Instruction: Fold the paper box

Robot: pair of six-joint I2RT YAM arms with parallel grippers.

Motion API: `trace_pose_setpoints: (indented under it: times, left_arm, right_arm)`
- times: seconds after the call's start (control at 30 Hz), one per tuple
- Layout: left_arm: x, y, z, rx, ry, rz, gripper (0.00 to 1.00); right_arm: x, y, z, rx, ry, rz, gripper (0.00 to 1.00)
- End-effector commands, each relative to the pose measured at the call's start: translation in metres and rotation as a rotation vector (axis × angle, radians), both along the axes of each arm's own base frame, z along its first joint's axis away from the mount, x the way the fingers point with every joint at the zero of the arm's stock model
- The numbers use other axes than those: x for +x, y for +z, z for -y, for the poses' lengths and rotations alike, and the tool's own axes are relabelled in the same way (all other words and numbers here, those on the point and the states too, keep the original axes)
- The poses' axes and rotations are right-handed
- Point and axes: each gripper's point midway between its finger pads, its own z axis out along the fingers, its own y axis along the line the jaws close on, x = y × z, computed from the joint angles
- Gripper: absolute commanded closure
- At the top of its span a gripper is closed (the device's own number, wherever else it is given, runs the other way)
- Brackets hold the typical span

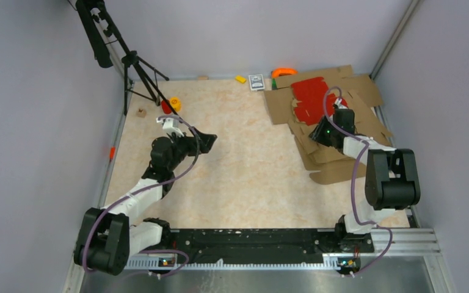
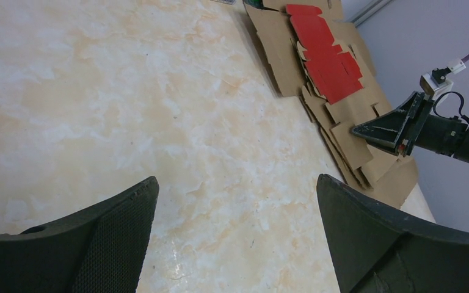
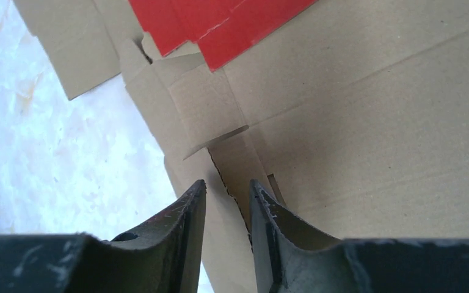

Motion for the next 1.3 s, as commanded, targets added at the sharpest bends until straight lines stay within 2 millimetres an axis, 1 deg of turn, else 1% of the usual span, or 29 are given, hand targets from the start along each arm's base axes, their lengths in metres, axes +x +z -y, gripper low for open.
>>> trace_pose_setpoints:
  times: [0.0, 0.07, 0.17, 0.27, 0.37, 0.43, 0.47, 0.5, 0.57, 0.63, 0.67, 0.73, 0.77, 0.83, 0.9, 0.97, 1.03, 1.1, 1.17, 1.27]
  left_arm:
    - [0.005, 0.035, 0.007, -0.012, -0.028, 0.108, 0.01]
    - [0.004, 0.036, 0.007, -0.011, -0.033, 0.112, 0.01]
    - [0.004, 0.037, 0.008, -0.008, -0.037, 0.117, 0.01]
    - [0.003, 0.037, 0.009, -0.005, -0.039, 0.120, 0.01]
    - [0.003, 0.037, 0.009, -0.003, -0.038, 0.118, 0.01]
    - [0.003, 0.036, 0.010, -0.003, -0.040, 0.116, 0.01]
    - [0.003, 0.037, 0.011, -0.003, -0.045, 0.116, 0.01]
    - [0.003, 0.037, 0.012, -0.003, -0.047, 0.116, 0.01]
    - [0.003, 0.036, 0.013, 0.000, -0.051, 0.114, 0.01]
    - [0.003, 0.035, 0.014, 0.001, -0.053, 0.112, 0.01]
    - [0.004, 0.035, 0.014, 0.001, -0.053, 0.111, 0.01]
    - [0.003, 0.035, 0.014, 0.001, -0.056, 0.112, 0.01]
    - [0.003, 0.036, 0.014, 0.001, -0.055, 0.113, 0.01]
    - [0.002, 0.037, 0.014, 0.004, -0.055, 0.116, 0.01]
    - [0.002, 0.038, 0.013, 0.005, -0.052, 0.119, 0.01]
    - [0.002, 0.038, 0.013, 0.005, -0.050, 0.119, 0.01]
    - [0.002, 0.038, 0.013, 0.006, -0.048, 0.119, 0.01]
    - [0.002, 0.038, 0.013, 0.005, -0.046, 0.117, 0.01]
    - [0.002, 0.039, 0.013, 0.003, -0.044, 0.115, 0.01]
    - [0.004, 0.036, 0.011, 0.005, -0.030, 0.101, 0.01]
  right_arm:
    - [0.005, 0.016, -0.020, 0.028, 0.091, 0.042, 0.70]
    - [0.006, 0.014, -0.024, 0.032, 0.104, 0.036, 0.71]
    - [0.006, 0.013, -0.035, 0.057, 0.145, 0.027, 0.72]
    - [0.004, 0.014, -0.049, 0.098, 0.202, 0.010, 0.67]
    - [0.002, 0.021, -0.058, 0.119, 0.241, 0.002, 0.67]
    - [0.000, 0.027, -0.062, 0.130, 0.265, 0.003, 0.90]
    - [-0.001, 0.031, -0.063, 0.136, 0.272, 0.003, 0.97]
    - [-0.001, 0.038, -0.065, 0.146, 0.279, 0.011, 1.00]
    - [-0.001, 0.060, -0.070, 0.172, 0.296, 0.038, 1.00]
    - [0.003, 0.093, -0.073, 0.193, 0.305, 0.093, 1.00]
    - [0.006, 0.121, -0.073, 0.196, 0.305, 0.146, 1.00]
    - [0.007, 0.164, -0.071, 0.216, 0.297, 0.222, 1.00]
    - [0.008, 0.189, -0.068, 0.230, 0.291, 0.273, 1.00]
    - [0.005, 0.234, -0.065, 0.268, 0.290, 0.367, 1.00]
    - [-0.001, 0.272, -0.065, 0.293, 0.290, 0.446, 1.00]
    - [-0.009, 0.298, -0.067, 0.309, 0.298, 0.500, 1.00]
    - [-0.017, 0.312, -0.073, 0.335, 0.331, 0.524, 1.00]
    - [-0.024, 0.314, -0.085, 0.342, 0.375, 0.512, 1.00]
    - [-0.029, 0.305, -0.106, 0.320, 0.433, 0.472, 1.00]
    - [-0.037, 0.286, -0.144, 0.287, 0.519, 0.417, 1.00]
